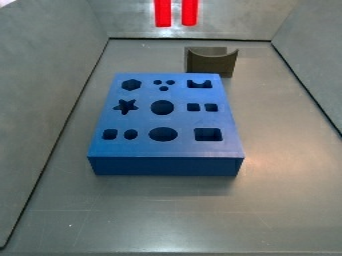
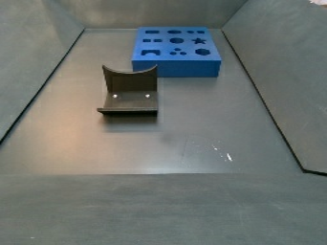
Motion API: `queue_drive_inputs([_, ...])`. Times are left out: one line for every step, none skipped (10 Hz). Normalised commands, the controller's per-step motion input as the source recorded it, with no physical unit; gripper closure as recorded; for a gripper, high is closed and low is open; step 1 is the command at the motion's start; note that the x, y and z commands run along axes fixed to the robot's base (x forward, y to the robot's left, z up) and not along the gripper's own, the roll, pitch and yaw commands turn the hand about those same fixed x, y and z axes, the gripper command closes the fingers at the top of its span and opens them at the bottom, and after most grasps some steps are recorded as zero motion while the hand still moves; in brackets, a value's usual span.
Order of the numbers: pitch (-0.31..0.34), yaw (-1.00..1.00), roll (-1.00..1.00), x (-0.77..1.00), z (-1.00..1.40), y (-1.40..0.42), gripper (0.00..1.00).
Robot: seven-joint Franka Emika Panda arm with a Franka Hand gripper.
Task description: Insert the square-circle object.
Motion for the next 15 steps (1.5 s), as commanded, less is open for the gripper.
queue_drive_inputs([0.0, 0.04, 0.02, -0.61, -1.0, -0.2, 1.0])
queue_drive_inputs([0.0, 0.04, 0.03, -0.61, -1.0, -0.19, 1.0])
queue_drive_inputs([-0.014, 0.0, 0.07, -0.56, -1.0, -0.17, 1.0])
queue_drive_inputs([-0.059, -0.05, 0.15, -0.35, -1.0, -0.19, 1.0])
queue_drive_inputs([-0.021, -0.11, 0.24, -0.16, -0.87, -0.25, 1.0])
queue_drive_inputs([-0.001, -0.12, 0.27, -0.15, -0.81, -0.29, 1.0])
queue_drive_inputs([-0.003, -0.08, 0.28, -0.18, -0.79, -0.34, 1.0])
queue_drive_inputs([-0.019, -0.03, 0.27, -0.15, -0.85, -0.41, 1.0])
queue_drive_inputs([-0.081, 0.0, 0.21, -0.01, -0.93, -0.35, 1.0])
queue_drive_inputs([-0.106, 0.0, 0.0, 0.0, -0.82, -0.18, 1.0])
queue_drive_inputs([-0.104, 0.0, -0.01, 0.0, -0.73, -0.12, 1.0])
queue_drive_inputs([-0.09, 0.0, -0.05, 0.0, -0.61, -0.07, 1.0])
queue_drive_inputs([-0.111, 0.0, -0.12, 0.0, -0.47, -0.09, 1.0])
queue_drive_inputs([-0.107, 0.0, -0.11, -0.01, -0.39, -0.08, 1.0])
queue_drive_inputs([-0.087, 0.0, -0.07, -0.01, -0.37, -0.09, 1.0])
